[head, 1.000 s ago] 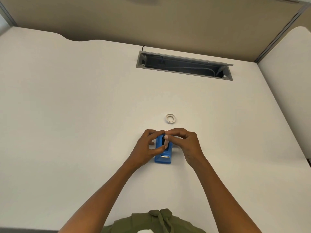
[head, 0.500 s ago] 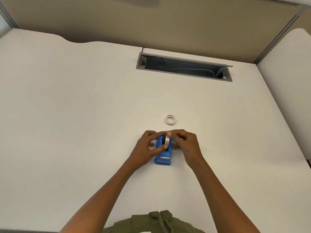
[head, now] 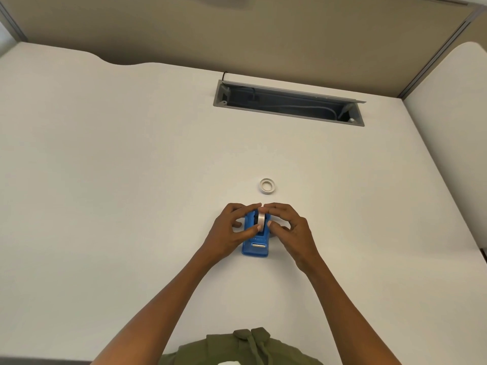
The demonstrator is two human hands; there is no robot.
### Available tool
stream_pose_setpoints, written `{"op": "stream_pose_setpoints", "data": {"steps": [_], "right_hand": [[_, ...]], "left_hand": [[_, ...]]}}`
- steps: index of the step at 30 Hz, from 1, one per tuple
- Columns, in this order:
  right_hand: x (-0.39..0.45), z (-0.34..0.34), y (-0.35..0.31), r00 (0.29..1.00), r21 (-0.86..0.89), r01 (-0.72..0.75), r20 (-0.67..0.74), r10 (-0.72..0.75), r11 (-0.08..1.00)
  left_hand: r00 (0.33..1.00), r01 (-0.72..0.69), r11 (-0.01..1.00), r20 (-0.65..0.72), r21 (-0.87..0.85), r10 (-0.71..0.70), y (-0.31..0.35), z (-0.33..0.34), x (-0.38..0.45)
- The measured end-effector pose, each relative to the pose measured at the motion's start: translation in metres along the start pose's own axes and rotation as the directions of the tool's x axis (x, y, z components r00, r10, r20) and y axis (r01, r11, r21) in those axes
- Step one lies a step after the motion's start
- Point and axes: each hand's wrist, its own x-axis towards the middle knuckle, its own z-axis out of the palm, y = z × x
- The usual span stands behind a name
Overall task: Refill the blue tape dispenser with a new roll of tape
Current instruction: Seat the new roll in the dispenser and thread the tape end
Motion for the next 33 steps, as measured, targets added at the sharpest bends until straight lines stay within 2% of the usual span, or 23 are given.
{"op": "stream_pose_setpoints", "data": {"steps": [10, 14, 29, 33], "right_hand": [[0.006, 0.000, 0.002, 1.000, -0.001, -0.020, 0.008, 0.020, 1.000], [0.011, 0.002, 0.003, 0.995, 0.030, -0.085, -0.044, 0.087, 0.996], [0.022, 0.006, -0.005, 0.957, 0.301, -0.262, -0.038, 0.286, 0.917], [0.016, 0.006, -0.005, 0.970, 0.267, -0.202, -0.082, 0.231, 0.942]], "left_hand": [[1.000, -0.010, 1.000, 0.000, 0.000, 0.010, 0.004, 0.000, -0.001], [1.000, -0.024, 1.000, -0.004, 0.001, 0.024, 0.005, -0.001, -0.002], [1.000, -0.011, 0.999, 0.005, -0.040, 0.011, 0.001, -0.002, -0.001], [1.000, -0.002, 1.000, -0.006, -0.006, 0.002, 0.003, 0.000, 0.000]]}}
